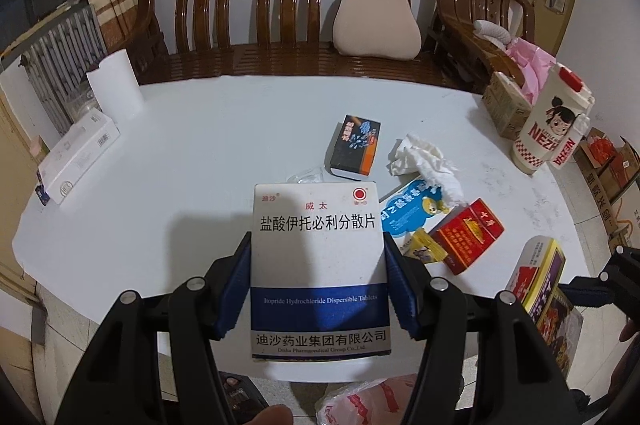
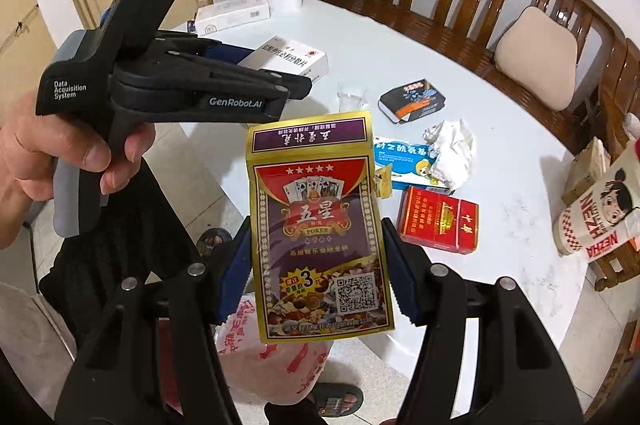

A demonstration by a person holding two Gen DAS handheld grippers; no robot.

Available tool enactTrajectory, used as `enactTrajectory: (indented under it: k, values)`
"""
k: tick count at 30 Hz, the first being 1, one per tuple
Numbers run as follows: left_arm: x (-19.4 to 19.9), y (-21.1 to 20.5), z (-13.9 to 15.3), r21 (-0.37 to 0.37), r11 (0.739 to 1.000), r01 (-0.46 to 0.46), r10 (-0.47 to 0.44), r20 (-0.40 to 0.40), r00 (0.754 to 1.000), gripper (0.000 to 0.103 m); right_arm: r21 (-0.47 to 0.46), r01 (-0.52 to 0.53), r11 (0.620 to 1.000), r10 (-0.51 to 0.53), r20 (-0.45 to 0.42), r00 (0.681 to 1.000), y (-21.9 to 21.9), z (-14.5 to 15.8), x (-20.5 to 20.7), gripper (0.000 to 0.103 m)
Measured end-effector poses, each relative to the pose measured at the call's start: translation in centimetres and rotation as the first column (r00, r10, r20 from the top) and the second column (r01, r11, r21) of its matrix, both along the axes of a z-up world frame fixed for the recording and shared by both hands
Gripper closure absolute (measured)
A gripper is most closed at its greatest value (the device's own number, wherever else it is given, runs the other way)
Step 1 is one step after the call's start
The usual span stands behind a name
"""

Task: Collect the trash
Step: 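Lift both held boxes and carry them down toward the plastic bag on the floor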

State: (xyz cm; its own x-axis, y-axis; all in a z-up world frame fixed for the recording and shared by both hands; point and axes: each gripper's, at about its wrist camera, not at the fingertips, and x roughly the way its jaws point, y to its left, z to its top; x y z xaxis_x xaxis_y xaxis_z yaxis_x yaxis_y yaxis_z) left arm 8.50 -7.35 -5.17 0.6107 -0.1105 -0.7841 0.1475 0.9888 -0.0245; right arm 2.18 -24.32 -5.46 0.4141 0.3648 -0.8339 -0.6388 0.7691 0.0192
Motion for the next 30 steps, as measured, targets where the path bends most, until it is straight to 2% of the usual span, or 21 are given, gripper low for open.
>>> enactTrajectory:
  k: [9,21,30]
  values:
    - [-3.1,-0.3,2.8,-0.02,0.999,0.04,-0.039,0.049,0.998,0.044,0.023,0.042,0.999,-0.043,0.04,0.998,-1.1,2.6,-2.3,0.044]
    - [-5.7,-0.6,4.1,-0.017,0.997,0.075,-0.074,0.071,0.995,0.044,0.016,0.071,0.997,-0.072,0.058,0.996,-1.4,3.7,-3.8,0.044]
    - [-9.8,-0.4,4.7,-0.026,0.993,0.116,-0.113,0.094,0.989,0.044,0.046,0.126,0.991,-0.129,0.066,0.989,-2.0,4.6,-6.8,0.044]
